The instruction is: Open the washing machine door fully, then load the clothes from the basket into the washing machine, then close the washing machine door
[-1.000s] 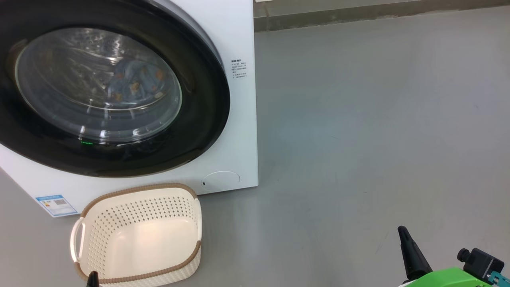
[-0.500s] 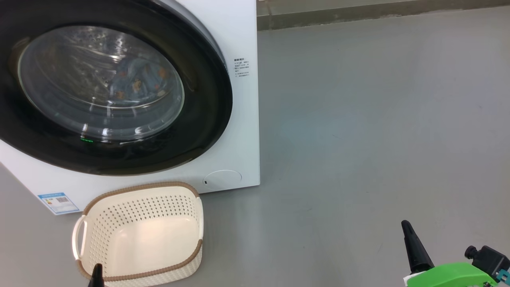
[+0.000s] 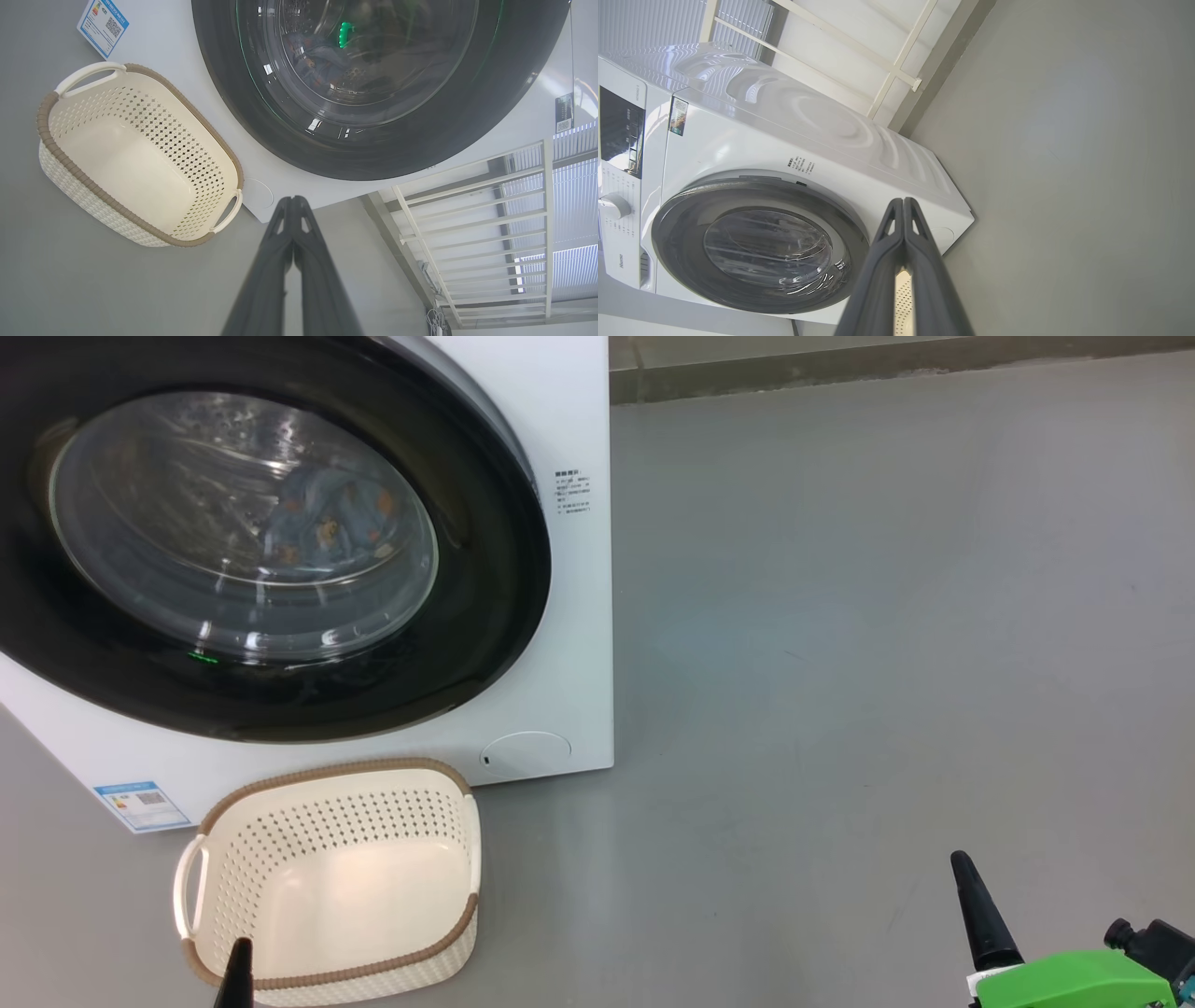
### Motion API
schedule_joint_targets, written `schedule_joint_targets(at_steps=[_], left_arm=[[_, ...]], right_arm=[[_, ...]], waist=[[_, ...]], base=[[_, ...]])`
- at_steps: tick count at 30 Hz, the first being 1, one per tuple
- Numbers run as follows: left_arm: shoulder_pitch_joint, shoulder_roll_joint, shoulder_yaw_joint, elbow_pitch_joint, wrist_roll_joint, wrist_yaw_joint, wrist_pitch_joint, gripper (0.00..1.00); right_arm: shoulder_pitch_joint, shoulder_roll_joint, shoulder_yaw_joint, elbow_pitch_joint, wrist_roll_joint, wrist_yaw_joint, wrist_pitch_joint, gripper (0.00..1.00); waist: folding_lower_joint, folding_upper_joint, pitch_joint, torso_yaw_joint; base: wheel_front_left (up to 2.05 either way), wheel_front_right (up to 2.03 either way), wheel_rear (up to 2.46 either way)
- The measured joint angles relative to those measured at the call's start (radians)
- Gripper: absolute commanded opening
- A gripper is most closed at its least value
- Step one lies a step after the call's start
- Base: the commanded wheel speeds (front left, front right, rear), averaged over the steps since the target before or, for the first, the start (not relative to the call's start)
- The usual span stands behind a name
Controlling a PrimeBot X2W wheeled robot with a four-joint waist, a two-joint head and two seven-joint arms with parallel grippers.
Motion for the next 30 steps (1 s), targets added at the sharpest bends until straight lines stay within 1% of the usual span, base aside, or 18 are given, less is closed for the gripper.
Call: schedule_joint_targets(at_steps=[30], left_arm=[[-0.086, 0.004, -0.012, 0.06, -0.333, -0.016, 0.085, 0.0]], right_arm=[[-0.023, 0.004, -0.036, -0.006, 0.349, -0.004, 0.087, 0.0]], waist=[[0.0, 0.0, 0.007, 0.017]], base=[[0.0, 0.0, 0.0]])
